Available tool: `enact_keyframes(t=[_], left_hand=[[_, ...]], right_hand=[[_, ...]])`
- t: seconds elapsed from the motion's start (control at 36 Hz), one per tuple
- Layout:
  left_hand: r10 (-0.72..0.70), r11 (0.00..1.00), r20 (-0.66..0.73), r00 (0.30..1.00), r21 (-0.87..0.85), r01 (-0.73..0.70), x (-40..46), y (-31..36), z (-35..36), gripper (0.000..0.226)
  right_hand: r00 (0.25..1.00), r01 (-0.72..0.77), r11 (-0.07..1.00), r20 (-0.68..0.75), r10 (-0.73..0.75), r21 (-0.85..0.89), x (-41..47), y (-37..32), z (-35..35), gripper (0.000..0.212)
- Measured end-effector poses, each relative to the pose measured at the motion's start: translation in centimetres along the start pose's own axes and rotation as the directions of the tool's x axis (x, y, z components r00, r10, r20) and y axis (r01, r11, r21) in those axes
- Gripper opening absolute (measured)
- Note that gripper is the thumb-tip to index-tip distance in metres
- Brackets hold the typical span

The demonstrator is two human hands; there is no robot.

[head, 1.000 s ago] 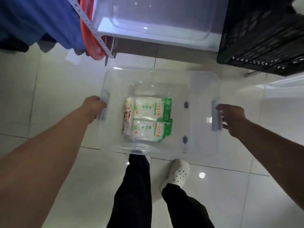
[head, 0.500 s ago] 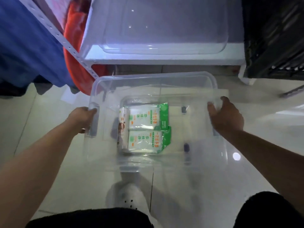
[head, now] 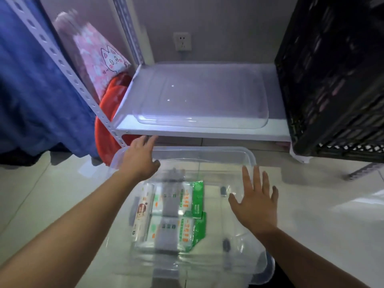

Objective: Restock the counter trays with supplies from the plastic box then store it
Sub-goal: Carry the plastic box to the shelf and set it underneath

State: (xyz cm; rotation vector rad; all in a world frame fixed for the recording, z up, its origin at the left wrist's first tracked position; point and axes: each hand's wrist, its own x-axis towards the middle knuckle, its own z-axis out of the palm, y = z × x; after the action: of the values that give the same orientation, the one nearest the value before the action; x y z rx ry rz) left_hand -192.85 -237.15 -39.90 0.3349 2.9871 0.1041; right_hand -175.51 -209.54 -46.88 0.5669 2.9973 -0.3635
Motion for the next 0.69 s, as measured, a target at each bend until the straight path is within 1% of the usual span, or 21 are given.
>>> enact_keyframes(t=[0.06, 0.08, 0.14, 0.22, 0.28, 0.36, 0.44, 0.53, 0.61, 0.69], left_hand=[[0.073, 0.997, 0.016, 0.997, 0.005, -0.073, 1.8, 2.7, 0.2, 0.086], [0.097, 0.995, 0.002, 0.995, 0.014, -0.097, 2.9, 4.0, 0.4, 0.089], [0.115, 0.993, -0.007, 0.993, 0.027, -0.115, 5.1, 6.2, 0.6, 0.094], [0.055, 0.998, 0.054, 0.997, 0.035, -0.056, 7.8, 8.4, 1.1, 0.092], [0.004, 0.999, 0.063, 0.998, 0.050, -0.007, 8.4, 9.5, 1.5, 0.088], [-0.014, 0.992, -0.022, 1.000, 0.125, 0.017, 7.7, 10.0, 1.6, 0.082], [0.048, 0.979, -0.130, 0.990, 0.205, -0.021, 6.1, 9.4, 1.0, 0.064], [0.105, 0.963, -0.183, 0.978, 0.266, -0.053, 4.5, 8.6, 0.8, 0.049], [0.134, 0.952, -0.214, 0.968, 0.298, -0.066, 3.5, 7.5, 0.7, 0.040], [0.160, 0.945, -0.240, 0.958, 0.318, -0.078, 2.2, 6.1, 0.2, 0.039]], right_hand=[[1.000, 0.009, 1.000, 0.016, -0.009, -0.019, 0.2, -0.1, 0.5, 0.082], [1.000, 0.019, 0.999, 0.019, -0.018, -0.026, 0.4, -0.2, 0.7, 0.082], [0.999, 0.042, 0.998, 0.018, -0.041, -0.044, 0.7, 0.0, 1.2, 0.083], [0.998, 0.054, 0.997, -0.003, -0.055, -0.061, 0.9, 0.4, 1.7, 0.083], [0.998, 0.054, 0.997, -0.003, -0.055, -0.063, 0.8, 0.5, 1.7, 0.084], [0.998, 0.049, 0.997, 0.036, -0.046, -0.065, 0.8, 0.5, 1.7, 0.084], [0.998, 0.021, 0.998, 0.052, -0.018, -0.061, 0.6, 0.8, 1.6, 0.086], [0.997, -0.018, 1.000, 0.075, 0.018, -0.010, 0.0, 1.3, 1.6, 0.087], [0.996, 0.042, 0.999, 0.080, -0.044, 0.025, -0.1, 1.7, 1.6, 0.087], [0.994, 0.076, 0.997, 0.076, -0.078, 0.023, 0.0, 0.9, 1.4, 0.088]])
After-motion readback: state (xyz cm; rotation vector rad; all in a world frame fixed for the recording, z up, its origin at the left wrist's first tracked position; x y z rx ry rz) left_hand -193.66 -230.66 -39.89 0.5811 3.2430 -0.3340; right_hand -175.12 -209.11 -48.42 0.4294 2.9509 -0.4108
